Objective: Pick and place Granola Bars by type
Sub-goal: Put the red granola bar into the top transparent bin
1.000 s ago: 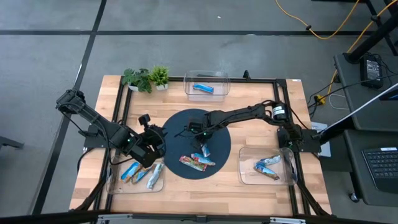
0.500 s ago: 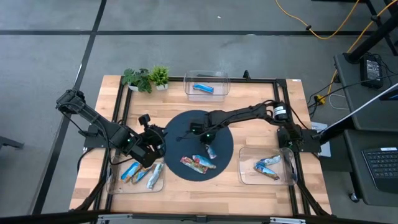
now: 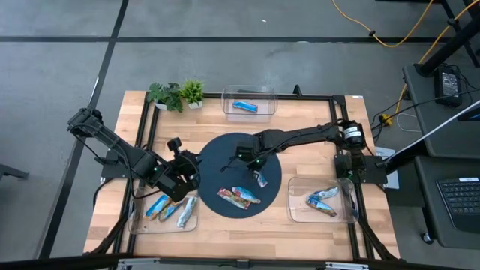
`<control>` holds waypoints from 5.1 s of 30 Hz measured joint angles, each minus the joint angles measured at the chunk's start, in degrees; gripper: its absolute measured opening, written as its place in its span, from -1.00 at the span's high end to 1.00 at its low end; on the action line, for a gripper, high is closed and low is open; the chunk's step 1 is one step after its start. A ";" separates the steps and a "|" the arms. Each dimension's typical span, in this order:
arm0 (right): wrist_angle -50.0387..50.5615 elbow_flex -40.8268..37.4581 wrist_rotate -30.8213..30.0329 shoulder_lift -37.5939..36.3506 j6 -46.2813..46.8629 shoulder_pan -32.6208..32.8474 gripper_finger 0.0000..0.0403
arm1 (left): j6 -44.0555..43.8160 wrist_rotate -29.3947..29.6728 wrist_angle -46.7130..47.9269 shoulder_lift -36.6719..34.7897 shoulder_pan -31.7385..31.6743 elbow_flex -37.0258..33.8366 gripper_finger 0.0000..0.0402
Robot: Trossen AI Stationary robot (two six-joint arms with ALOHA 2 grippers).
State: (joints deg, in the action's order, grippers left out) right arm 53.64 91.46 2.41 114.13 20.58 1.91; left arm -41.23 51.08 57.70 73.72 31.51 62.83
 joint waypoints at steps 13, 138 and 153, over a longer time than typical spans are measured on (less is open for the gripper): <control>-0.32 0.00 -1.26 -9.90 -4.51 5.32 0.94 | 0.00 0.09 -0.73 0.01 -0.02 0.00 0.62; -18.36 6.51 7.35 -2.94 -46.67 -42.09 0.94 | -4.61 -0.81 -3.57 0.01 -2.43 0.00 0.62; -7.78 22.20 5.84 3.37 -46.79 -42.62 0.95 | -2.58 0.67 -3.53 -0.01 -2.43 0.00 0.62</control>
State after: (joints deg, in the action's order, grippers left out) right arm 45.86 113.66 8.24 117.50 -26.21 -40.71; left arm -43.81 51.75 54.17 73.71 29.08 62.83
